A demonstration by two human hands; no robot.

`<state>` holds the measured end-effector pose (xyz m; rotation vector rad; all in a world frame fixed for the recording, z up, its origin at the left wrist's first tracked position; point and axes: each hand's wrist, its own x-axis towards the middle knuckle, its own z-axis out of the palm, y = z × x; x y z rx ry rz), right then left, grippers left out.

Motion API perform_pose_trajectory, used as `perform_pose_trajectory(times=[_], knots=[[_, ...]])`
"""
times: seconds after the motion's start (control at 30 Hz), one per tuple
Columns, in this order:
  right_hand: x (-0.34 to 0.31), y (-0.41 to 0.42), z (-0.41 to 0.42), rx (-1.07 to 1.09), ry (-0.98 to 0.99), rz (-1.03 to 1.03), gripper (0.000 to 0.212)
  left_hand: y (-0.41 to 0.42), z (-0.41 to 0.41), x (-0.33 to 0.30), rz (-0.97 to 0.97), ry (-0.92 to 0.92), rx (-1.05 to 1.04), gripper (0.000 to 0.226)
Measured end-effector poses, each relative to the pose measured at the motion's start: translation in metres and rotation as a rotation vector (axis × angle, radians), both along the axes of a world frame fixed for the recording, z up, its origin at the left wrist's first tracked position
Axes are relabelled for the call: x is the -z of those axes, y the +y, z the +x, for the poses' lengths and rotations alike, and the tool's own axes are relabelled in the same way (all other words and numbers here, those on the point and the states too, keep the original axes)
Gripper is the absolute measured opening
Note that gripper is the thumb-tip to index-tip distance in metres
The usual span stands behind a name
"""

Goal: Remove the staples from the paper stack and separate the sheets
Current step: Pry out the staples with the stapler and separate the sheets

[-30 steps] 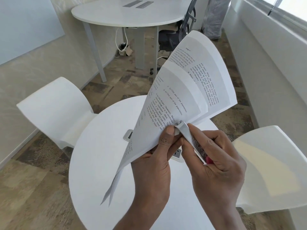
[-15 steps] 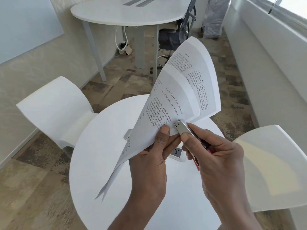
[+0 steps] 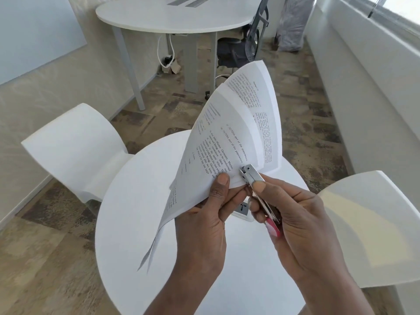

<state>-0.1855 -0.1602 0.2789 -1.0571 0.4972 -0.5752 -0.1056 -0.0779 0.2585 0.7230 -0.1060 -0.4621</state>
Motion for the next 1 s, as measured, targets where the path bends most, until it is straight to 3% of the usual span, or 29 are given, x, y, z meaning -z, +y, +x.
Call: perform_pose_trajectory(times=[0.1, 0.23, 0.43, 0.63, 0.77, 0.93, 1.0], knots=[[-0.001, -0.003, 0.000, -0.037, 0.003, 0.104, 0.014, 0.000, 0.000, -0.001, 0.013, 0.016, 0.016, 0.051], [-0.002, -0.007, 0.001, -0.071, 0.001, 0.262, 0.013, 0.000, 0.002, 0.000, 0.028, 0.014, 0.028, 0.030], [0.000, -0.012, 0.002, -0.085, -0.041, 0.413, 0.016, 0.000, 0.002, -0.005, 0.067, 0.001, 0.047, 0.021], [0.006, -0.008, 0.000, -0.116, -0.180, 0.237, 0.011, -0.002, 0.007, -0.012, 0.051, 0.060, 0.024, 0.022], [0.007, -0.005, 0.005, 0.073, -0.074, 0.152, 0.031, -0.004, 0.010, -0.012, 0.029, 0.141, 0.045, 0.021], [0.005, -0.005, 0.015, 0.179, 0.029, 0.165, 0.038, -0.007, 0.012, -0.015, 0.024, 0.148, 0.100, 0.021], [0.002, -0.006, 0.020, 0.175, 0.039, 0.126, 0.031, -0.008, 0.012, -0.015, 0.043, 0.137, 0.101, 0.026]])
